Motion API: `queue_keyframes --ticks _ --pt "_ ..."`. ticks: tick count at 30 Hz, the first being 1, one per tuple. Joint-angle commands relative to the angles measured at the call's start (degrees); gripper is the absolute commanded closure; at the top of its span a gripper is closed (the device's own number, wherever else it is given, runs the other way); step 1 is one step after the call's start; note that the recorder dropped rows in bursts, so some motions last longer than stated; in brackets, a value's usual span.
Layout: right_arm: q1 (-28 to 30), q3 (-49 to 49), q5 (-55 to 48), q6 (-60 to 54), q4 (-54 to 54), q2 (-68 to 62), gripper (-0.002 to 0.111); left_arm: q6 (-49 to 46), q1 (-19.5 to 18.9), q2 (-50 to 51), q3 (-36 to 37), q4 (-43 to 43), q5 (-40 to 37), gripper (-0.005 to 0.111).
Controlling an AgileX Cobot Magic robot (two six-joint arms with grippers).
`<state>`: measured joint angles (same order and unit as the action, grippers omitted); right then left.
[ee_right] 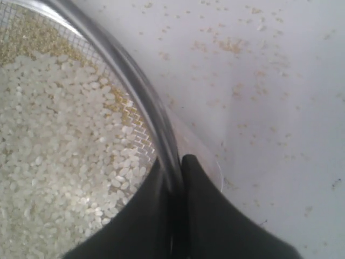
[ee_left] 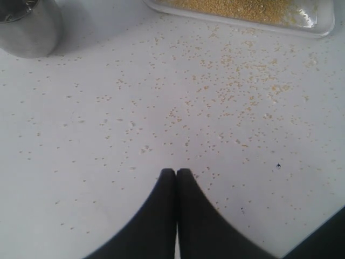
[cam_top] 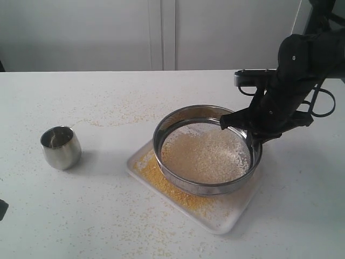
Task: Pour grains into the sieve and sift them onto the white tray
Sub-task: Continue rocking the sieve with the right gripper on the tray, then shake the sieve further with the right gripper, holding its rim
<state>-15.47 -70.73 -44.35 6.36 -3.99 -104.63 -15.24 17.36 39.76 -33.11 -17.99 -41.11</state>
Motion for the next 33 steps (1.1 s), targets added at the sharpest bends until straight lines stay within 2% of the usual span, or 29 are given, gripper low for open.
queue_keyframes --ticks 1,7,11,16,20,24,29,33 --pt "0.1 -0.6 1.7 -0.7 -0.6 0.9 0.108 0.0 0.2 -0.4 -0.3 -0.6 -0.5 0.107" --pt "-0.2 -0.6 2.1 1.5 -2.5 0.9 0.108 0.0 0.2 -0.4 -0.3 -0.6 -0.5 0.107" --pt "-1.8 -0.6 1.1 -7.9 -4.8 0.9 0.108 0.0 0.2 -0.4 -0.3 -0.6 -0.5 0.107" --pt "-0.5 -0.6 3.4 2.8 -2.5 0.9 0.108 0.0 0.2 -0.4 -0.3 -0.6 -0.5 0.107" --pt "-2.3 -0.6 -1.3 -7.4 -1.5 0.9 0.108 0.0 0.2 -0.4 -0.3 -0.6 -0.5 0.107" --pt "-0.1 -0.6 2.3 5.8 2.5 0.5 0.108 0.0 0.2 -0.4 -0.3 -0.6 -0.5 0.107" --pt "-1.2 -0.6 -3.9 -7.4 -1.4 1.0 0.108 0.0 0.2 -0.4 -0.3 -0.6 -0.5 0.107" --pt "0.2 -0.6 2.4 3.0 -0.6 1.1 0.108 0.0 0.2 -0.4 -0.3 -0.6 -0.5 0.107"
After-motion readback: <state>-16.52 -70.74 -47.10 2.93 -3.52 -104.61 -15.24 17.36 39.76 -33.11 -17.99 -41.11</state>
